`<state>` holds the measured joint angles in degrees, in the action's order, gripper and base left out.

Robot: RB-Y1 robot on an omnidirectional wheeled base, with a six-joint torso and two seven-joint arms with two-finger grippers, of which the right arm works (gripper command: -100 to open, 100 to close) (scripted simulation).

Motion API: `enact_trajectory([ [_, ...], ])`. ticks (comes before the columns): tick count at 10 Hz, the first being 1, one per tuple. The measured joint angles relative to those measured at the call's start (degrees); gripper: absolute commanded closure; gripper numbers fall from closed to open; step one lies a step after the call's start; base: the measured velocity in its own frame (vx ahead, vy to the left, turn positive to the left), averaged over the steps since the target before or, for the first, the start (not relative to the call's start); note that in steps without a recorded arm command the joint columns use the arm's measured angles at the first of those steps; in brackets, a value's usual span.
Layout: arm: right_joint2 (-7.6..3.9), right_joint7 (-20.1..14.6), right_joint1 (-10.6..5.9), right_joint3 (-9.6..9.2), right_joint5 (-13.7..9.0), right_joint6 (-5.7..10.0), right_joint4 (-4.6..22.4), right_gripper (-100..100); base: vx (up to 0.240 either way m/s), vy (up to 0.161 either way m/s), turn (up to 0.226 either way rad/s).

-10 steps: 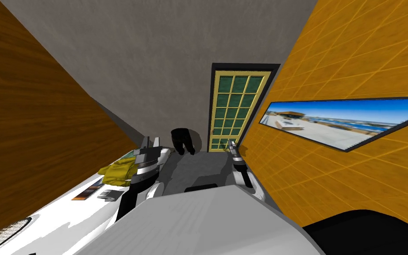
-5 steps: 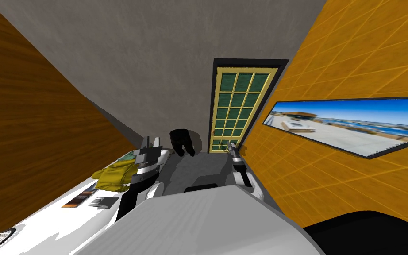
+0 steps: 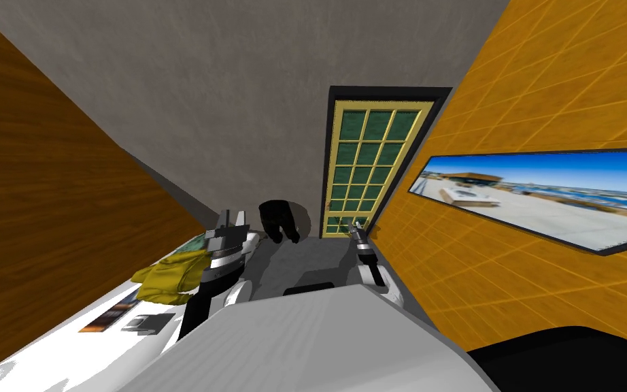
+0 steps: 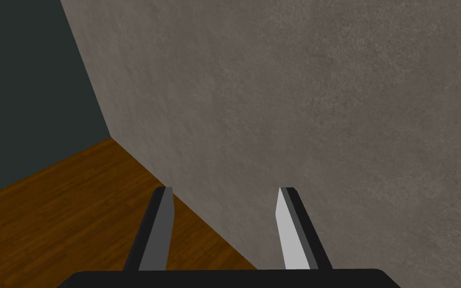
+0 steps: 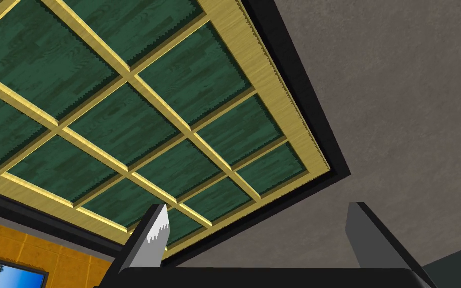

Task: Pull the door open

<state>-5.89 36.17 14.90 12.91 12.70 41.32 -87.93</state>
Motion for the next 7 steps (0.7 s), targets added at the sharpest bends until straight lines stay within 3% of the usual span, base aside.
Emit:
enact_trajectory([
  [7,-0.27,6.8,-2.93,1.82,1.9,1.60,9.1,-100,0.096,0.002,0.000],
])
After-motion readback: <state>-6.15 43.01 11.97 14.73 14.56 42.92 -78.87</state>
